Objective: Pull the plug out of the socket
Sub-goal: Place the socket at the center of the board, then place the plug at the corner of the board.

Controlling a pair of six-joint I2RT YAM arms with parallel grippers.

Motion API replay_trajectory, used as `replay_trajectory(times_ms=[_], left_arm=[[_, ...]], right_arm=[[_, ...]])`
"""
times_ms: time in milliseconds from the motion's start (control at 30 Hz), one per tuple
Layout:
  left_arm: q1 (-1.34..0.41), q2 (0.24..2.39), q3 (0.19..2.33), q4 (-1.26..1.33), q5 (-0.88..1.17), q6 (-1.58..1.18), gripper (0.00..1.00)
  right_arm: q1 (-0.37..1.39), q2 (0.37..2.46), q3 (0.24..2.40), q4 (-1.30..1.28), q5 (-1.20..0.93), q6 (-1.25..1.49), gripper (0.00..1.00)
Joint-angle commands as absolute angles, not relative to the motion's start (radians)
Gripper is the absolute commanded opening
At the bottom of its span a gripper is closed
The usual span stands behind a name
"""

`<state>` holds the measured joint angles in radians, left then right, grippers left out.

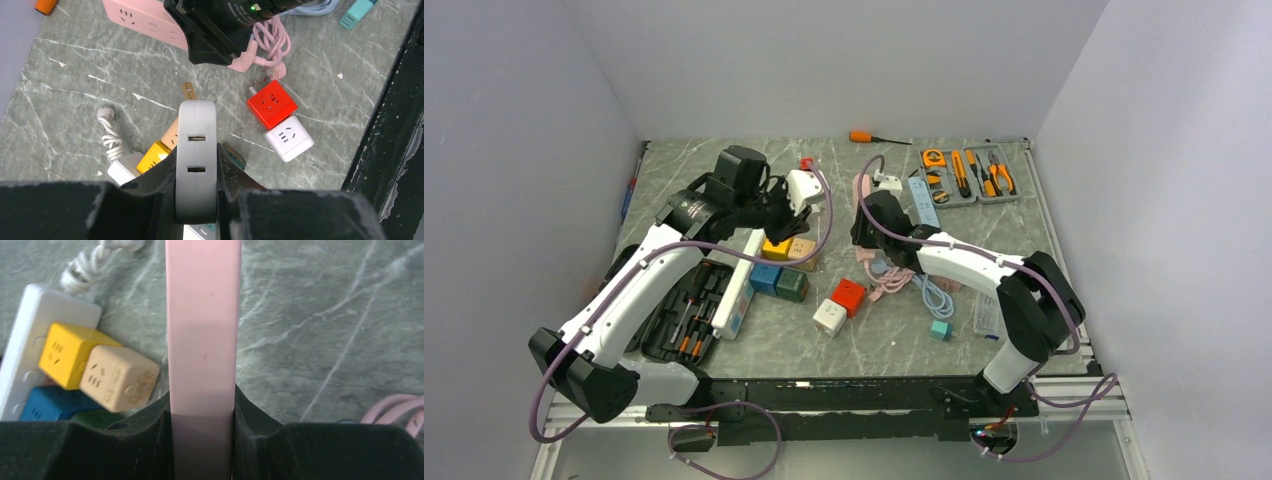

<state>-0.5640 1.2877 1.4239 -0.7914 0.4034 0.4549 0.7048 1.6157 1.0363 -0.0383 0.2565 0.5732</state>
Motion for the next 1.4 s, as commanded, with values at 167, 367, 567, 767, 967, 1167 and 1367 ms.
replay_trajectory(times_ms=[167, 367, 567, 767, 967, 1167, 1367], left_arm=[[-0.615, 1.364, 1.418, -0.781, 0.465, 0.473, 0.00], [-0.703, 1.478, 1.337, -0.744, 0.431, 0.514, 0.00], [-0.720, 1.668, 1.374, -0.700, 0.395, 0.498, 0.00], [-0.736, 1.748, 1.415, -0.642, 0.408, 0.472, 0.06], [-0.823, 1.849, 1.544, -0.654, 0.480, 0.416, 0.16], [-0.915, 1.957, 1.643, -0.666, 0.563, 0.400, 0.42], [-0.915, 2.059, 1.774, -0.771, 0.542, 0.424, 0.99]], right_arm=[[0.553, 1.817, 1.257, -0.164, 0.275, 0.587, 0.06], [0.492, 1.955, 1.396, -0.294, 0.193, 0.562, 0.56], [0.428, 1.850, 1.353, -0.308, 0.177, 0.565, 1.00], [0.387, 1.643, 1.240, -0.311, 0.205, 0.563, 1.00], [0.335, 1.478, 1.127, -0.319, 0.223, 0.576, 1.00], [0.312, 1.401, 1.060, -0.333, 0.237, 0.576, 1.00], [0.310, 1.336, 1.006, -0.328, 0.239, 0.574, 1.00]])
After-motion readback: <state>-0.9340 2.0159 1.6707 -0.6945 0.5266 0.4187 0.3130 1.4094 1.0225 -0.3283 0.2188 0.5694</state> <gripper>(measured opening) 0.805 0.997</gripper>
